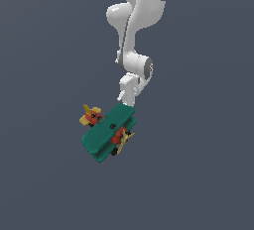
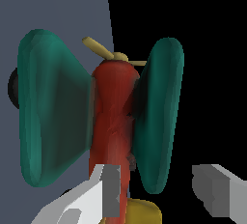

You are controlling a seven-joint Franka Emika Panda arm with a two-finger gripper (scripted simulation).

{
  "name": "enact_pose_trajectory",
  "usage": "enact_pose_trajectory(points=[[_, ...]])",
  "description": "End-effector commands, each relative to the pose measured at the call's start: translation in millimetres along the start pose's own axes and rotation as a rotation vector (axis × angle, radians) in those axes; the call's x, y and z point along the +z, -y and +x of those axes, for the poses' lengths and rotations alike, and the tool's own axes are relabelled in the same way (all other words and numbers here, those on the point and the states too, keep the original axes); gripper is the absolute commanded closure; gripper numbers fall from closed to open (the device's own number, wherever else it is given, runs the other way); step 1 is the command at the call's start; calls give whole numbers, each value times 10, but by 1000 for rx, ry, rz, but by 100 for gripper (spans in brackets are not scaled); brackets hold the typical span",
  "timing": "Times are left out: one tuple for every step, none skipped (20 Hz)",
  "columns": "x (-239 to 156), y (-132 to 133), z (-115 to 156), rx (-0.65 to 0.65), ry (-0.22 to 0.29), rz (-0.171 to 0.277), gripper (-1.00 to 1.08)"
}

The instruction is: Pick up the object and move it to a goal position.

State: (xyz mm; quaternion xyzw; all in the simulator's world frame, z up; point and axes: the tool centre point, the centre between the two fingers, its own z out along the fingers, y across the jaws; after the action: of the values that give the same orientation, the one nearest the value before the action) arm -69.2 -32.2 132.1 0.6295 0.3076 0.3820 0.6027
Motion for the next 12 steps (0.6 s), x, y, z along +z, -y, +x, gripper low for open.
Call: enact_pose_trajectory(points=[[26, -1, -2, 0, 0, 0, -20], [48, -1, -2, 0, 0, 0, -20], [79, -1, -4, 0, 0, 0, -20], [113, -2, -3, 0, -1, -1, -20], [157, -3, -7, 0, -1, -1, -20], [202, -4, -6, -1, -2, -1, -20], [246, -4, -10, -1, -2, -1, -20], [280, -5, -10, -2, -2, -1, -20], [308, -5, -11, -2, -2, -1, -20], [327, -5, -8, -1, -3, -1, -20], [341, -4, -7, -1, -3, -1, -20], [347, -2, -3, 0, -3, -1, -20]])
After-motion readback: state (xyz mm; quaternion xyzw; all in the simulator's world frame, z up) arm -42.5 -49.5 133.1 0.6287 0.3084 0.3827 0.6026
